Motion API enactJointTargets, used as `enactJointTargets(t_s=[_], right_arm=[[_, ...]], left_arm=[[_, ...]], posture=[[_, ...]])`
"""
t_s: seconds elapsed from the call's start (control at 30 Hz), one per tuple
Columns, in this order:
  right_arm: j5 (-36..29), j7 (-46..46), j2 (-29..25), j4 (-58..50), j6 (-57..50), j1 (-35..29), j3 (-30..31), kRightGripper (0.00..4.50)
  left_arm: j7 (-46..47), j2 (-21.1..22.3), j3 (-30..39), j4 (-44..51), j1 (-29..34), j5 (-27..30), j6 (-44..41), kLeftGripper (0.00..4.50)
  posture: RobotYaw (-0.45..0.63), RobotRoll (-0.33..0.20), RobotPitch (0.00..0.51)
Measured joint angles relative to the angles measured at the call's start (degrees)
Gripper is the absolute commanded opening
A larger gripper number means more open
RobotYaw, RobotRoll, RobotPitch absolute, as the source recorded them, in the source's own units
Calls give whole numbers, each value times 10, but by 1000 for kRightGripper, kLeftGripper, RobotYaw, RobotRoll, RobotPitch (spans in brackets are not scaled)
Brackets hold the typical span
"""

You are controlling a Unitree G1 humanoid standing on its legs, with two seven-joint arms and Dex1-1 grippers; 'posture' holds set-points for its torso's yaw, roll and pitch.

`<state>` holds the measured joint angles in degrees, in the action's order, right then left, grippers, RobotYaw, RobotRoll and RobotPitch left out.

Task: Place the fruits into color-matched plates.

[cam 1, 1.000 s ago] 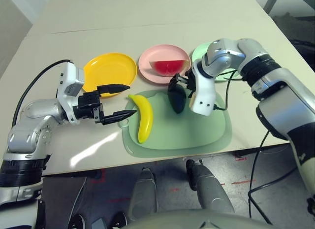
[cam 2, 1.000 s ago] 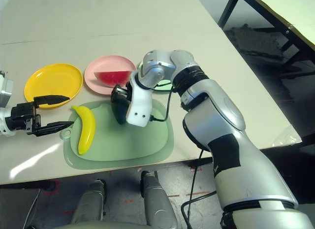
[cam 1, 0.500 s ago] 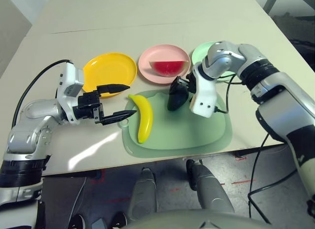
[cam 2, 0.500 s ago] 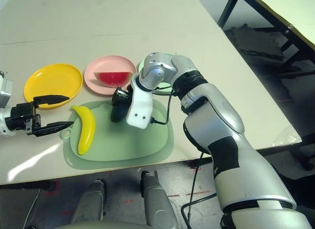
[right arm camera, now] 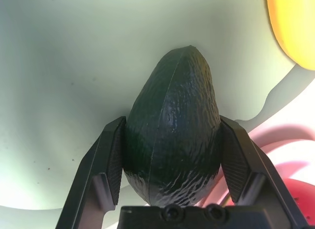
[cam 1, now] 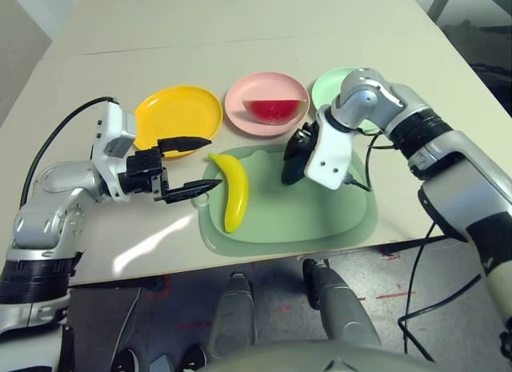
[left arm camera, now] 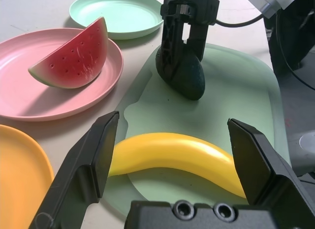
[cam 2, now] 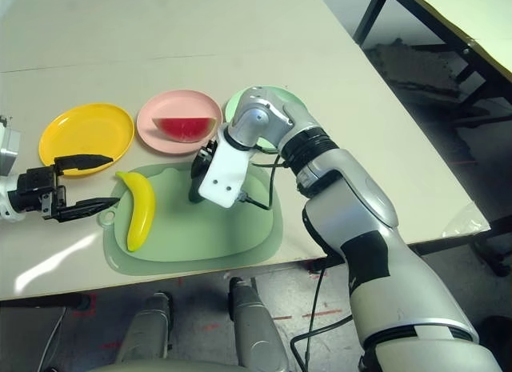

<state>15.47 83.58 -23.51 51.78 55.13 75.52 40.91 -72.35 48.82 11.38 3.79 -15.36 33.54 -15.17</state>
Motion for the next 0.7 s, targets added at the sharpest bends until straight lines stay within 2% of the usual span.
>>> enactJointTargets(t_s=[0.23,0.37,0.53,0.7], right_arm=[[-24,29,-15,4,-70,20,-44,2999],[-14,2,-27,60,-118,55,-67,2999],[64,-138,-45,165,-180,107,-74,2999],[127,-249,-48,220,-231,113,-73,2999]], left_arm=[[5,-22,-10,1,-17,3,-10,4500],[16,-33,-17,3,-29,4,-16,4500],[17,-37,-18,4,-32,4,-18,4500],[14,-39,-21,4,-36,4,-17,4500]], posture=[[-22,0,240],[-28,0,235],[-30,0,233],[-34,0,236]])
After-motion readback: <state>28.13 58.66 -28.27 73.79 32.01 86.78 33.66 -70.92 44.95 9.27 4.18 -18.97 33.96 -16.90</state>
